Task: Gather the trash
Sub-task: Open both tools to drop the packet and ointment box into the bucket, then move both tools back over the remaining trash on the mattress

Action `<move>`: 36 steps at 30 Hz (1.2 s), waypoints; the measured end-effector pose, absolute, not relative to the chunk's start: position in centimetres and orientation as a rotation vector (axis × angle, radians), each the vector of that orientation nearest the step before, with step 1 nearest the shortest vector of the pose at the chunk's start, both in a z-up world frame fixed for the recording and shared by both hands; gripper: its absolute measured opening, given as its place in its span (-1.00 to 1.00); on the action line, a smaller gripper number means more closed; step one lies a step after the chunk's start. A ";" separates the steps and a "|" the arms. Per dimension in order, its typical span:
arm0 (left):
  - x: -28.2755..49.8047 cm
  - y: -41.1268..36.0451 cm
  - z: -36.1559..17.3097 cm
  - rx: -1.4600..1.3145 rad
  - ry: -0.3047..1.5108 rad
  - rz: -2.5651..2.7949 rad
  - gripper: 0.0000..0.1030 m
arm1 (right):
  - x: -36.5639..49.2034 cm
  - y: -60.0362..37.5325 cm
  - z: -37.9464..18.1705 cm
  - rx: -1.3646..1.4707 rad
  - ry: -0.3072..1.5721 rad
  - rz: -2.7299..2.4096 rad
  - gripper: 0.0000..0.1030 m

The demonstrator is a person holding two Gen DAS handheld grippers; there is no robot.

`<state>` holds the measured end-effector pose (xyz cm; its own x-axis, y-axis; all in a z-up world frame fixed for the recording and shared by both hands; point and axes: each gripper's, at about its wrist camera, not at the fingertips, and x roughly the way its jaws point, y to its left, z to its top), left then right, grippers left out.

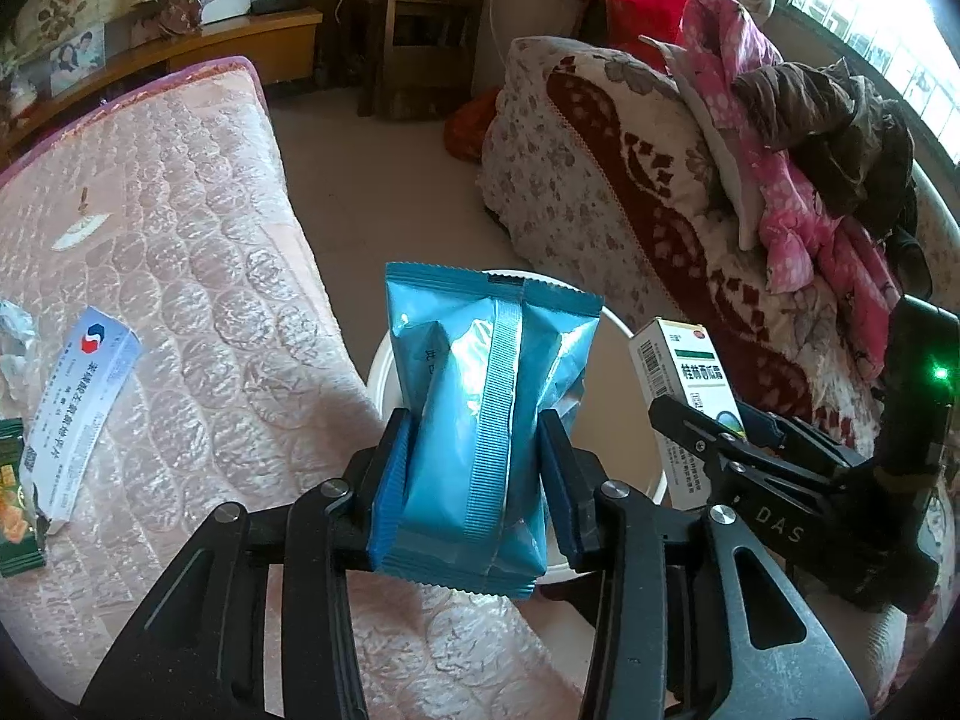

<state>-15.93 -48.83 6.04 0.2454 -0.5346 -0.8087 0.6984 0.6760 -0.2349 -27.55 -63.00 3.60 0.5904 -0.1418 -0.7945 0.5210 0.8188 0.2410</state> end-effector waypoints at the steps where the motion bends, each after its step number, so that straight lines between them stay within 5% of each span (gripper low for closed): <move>1: -15.9 -48.8 6.0 0.185 1.017 -0.851 -0.21 | -27.5 -63.1 3.5 0.487 0.859 -0.406 0.04; 5: -15.9 -48.9 6.0 0.181 1.014 -0.859 -0.11 | -27.5 -63.4 3.2 0.500 0.863 -0.420 0.09; 8: -15.8 -48.9 5.9 0.171 1.021 -0.863 -0.07 | -27.6 -63.5 3.1 0.512 0.862 -0.425 0.30; 36: -16.1 -42.3 8.1 0.161 0.932 -0.749 -0.05 | -26.3 -58.6 4.7 0.449 0.862 -0.356 0.31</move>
<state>-16.15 -42.30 8.10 0.3677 -0.5133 -0.7755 0.6462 0.7407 -0.1839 -26.33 -58.56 4.68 0.6025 -0.1190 -0.7892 0.4724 0.8501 0.2325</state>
